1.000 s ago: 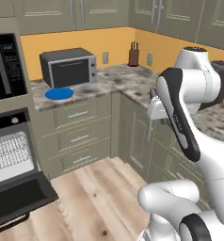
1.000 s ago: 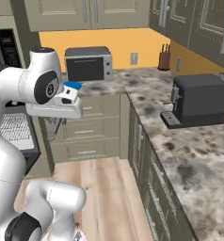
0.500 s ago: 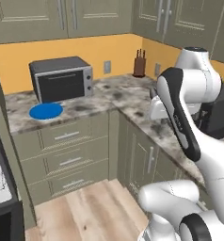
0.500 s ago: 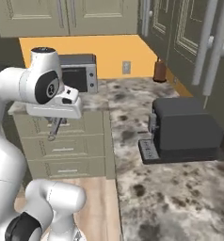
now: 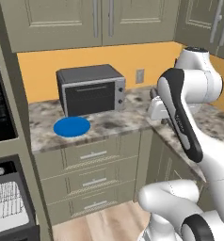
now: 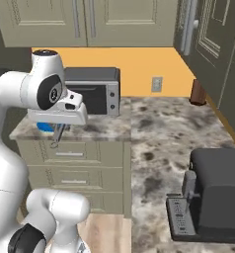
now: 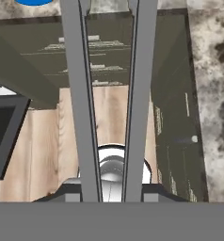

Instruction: Pick up the tongs from the counter and place them near the plate next to the oven.

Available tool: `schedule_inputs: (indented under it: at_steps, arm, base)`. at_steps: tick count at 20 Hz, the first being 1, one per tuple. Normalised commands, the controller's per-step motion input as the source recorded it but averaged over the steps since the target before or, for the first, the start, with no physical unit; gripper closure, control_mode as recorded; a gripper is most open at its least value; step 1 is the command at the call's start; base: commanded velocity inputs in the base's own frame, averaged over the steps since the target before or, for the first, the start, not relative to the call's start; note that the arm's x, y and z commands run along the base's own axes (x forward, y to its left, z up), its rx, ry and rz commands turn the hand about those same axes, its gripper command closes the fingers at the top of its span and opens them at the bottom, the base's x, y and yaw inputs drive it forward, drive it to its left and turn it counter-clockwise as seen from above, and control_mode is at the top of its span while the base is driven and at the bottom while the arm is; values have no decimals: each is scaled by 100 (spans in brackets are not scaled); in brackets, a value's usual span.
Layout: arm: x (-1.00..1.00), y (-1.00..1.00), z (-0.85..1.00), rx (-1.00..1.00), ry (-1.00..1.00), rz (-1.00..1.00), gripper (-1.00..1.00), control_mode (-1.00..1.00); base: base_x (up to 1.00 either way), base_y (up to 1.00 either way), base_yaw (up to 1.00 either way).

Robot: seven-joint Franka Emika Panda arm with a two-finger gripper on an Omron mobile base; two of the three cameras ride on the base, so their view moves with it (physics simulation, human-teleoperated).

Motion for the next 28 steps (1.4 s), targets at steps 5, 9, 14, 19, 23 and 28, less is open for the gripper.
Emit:
schedule_inputs:
  at_steps: [5, 9, 14, 19, 23, 28]
  arm:
    - [0, 0, 0, 0, 0, 0, 100, 100]
    - [0, 0, 0, 0, 0, 0, 100, 100]
    - [0, 0, 0, 0, 0, 0, 100, 100]
    - [5, 3, -13, 0, 1, 0, 100, -100]
    - [57, 16, -100, 6, 28, 0, 100, -100]
    - [78, 34, -100, 4, 27, 0, 100, -100]
  base:
    - [100, 0, 14]
    - [63, 1, 4]
    - [2, 1, 0]
    - [1, 1, 0]
    - [0, 0, 0]
    - [0, 0, 0]
